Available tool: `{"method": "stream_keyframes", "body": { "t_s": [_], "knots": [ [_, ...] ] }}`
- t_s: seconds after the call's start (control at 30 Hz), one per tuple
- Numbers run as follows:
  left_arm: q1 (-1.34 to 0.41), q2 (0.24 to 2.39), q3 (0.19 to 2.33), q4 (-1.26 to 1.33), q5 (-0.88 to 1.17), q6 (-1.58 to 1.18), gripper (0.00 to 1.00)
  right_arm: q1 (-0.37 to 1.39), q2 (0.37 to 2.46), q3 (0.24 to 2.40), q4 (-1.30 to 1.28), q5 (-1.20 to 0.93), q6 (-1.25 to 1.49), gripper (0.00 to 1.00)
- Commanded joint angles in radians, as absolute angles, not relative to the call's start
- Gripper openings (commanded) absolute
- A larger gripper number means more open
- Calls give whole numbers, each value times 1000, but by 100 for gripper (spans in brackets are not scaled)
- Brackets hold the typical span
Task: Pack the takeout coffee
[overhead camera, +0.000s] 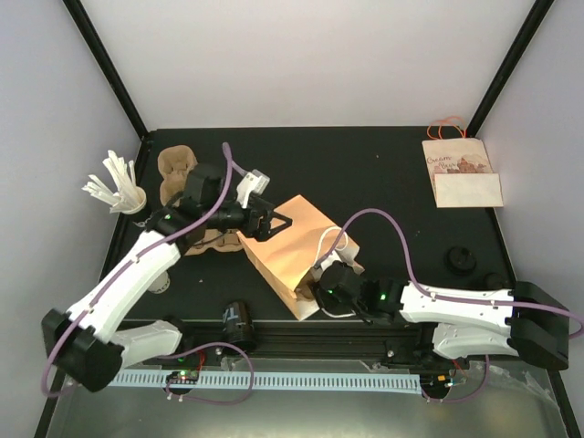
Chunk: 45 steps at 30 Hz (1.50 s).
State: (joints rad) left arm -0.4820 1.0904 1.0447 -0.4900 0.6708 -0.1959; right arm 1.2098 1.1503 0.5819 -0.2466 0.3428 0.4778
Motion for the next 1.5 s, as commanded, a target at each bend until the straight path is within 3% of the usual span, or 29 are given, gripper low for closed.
{"method": "stream_keyframes", "body": {
  "t_s": [0.0, 0.13, 0.23, 0.6, 0.8, 0.97, 1.03, 1.3, 1.47],
  "knots": [
    [-444, 1202, 1087, -520, 760, -198, 91, 1197, 1121, 550, -190, 405, 490, 66],
    [-516, 1122, 1048, -393, 838, -139, 92, 1194, 1109, 543, -160, 369, 470, 65],
    [-580, 1103, 1063, -445, 839, -57, 93, 1194, 1114, 544, -105, 334, 440, 65],
    [-727, 1102, 1078, -459, 711, -57, 71, 1193, 1194, 612, -80, 317, 371, 64],
    [-770, 1170, 1105, -465, 670, -80, 50, 1193, 1215, 629, -76, 313, 368, 64],
    [-771, 1184, 1140, -520, 609, -71, 11, 1193, 1220, 628, -58, 301, 358, 64],
    [-769, 1177, 1170, -563, 573, -61, 2, 1193, 1220, 626, -58, 299, 356, 64],
    [-765, 1111, 1156, -569, 499, -61, 2, 1193, 1166, 584, -43, 292, 331, 63],
    [-764, 1083, 1129, -547, 536, -48, 2, 1195, 1053, 500, 38, 157, 206, 59]
  ]
}}
